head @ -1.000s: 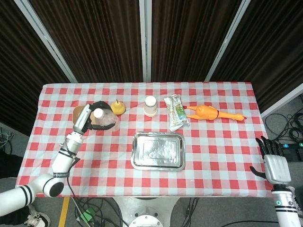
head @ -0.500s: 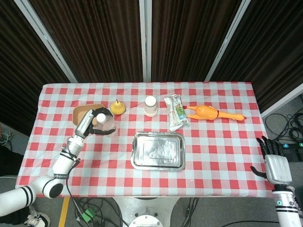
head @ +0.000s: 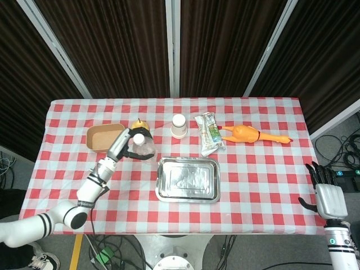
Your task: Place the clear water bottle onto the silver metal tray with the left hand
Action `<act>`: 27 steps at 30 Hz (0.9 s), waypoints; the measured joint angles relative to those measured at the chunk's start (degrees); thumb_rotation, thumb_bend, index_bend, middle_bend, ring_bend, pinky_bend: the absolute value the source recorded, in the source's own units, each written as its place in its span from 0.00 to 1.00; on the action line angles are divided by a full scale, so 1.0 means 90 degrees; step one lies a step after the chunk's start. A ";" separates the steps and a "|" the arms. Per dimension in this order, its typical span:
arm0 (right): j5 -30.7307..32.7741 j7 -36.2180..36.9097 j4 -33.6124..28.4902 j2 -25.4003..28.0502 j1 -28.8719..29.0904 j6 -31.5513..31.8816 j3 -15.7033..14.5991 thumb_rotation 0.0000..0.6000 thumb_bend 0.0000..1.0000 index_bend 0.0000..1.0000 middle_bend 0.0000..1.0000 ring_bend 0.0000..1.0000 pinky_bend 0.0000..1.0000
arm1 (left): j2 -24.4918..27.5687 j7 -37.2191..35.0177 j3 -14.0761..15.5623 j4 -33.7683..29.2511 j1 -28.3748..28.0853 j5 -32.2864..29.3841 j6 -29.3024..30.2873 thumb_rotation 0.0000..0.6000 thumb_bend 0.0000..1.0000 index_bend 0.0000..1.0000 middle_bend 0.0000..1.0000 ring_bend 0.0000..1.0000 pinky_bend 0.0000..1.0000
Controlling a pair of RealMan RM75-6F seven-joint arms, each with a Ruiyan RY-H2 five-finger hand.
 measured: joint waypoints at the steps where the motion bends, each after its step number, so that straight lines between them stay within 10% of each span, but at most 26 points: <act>1: 0.0009 0.0003 0.0000 0.0001 -0.0001 0.0003 0.0009 1.00 0.10 0.00 0.00 0.00 0.00 | -0.0091 -0.0018 -0.0024 0.0023 -0.0102 0.0011 -0.0067 1.00 0.23 0.59 0.62 0.52 0.51; 27: 0.0011 0.0118 0.0051 0.0016 0.0004 -0.0036 0.0004 1.00 0.10 0.00 0.00 0.00 0.00 | 0.0477 -0.0022 -0.0135 0.0342 -0.0152 -0.0097 -0.0064 1.00 0.23 0.59 0.62 0.52 0.51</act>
